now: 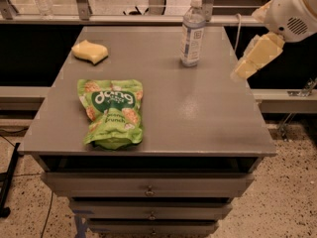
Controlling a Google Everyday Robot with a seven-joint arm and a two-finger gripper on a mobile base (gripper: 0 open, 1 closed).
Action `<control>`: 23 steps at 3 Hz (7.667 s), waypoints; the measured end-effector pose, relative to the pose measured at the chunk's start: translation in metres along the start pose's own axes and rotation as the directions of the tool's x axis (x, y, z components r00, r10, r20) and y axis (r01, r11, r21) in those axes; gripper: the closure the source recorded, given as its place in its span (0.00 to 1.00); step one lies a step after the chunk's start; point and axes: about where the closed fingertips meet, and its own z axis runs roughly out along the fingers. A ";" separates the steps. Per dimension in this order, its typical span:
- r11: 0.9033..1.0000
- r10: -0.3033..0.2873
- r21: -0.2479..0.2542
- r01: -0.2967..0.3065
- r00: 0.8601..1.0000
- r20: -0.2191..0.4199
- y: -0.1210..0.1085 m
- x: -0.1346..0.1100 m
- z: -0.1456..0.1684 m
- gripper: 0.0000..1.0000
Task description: Move blue plastic bottle near green rice chip bag
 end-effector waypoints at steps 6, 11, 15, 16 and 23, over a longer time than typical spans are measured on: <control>0.942 0.303 0.056 -0.330 0.912 0.277 -0.122 -0.068 0.147 0.00; 0.971 0.227 0.006 -0.238 0.934 0.275 -0.117 -0.108 0.147 1.00; 0.987 0.152 -0.088 -0.132 0.946 0.286 -0.048 -0.115 0.107 1.00; 0.986 0.128 -0.142 -0.089 0.947 0.295 0.009 -0.121 0.108 1.00; 0.973 0.071 -0.230 -0.007 0.959 0.273 0.087 -0.135 0.133 0.05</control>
Offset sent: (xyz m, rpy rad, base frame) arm 0.1254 -0.0089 -0.0206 0.3523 -0.1170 -0.2347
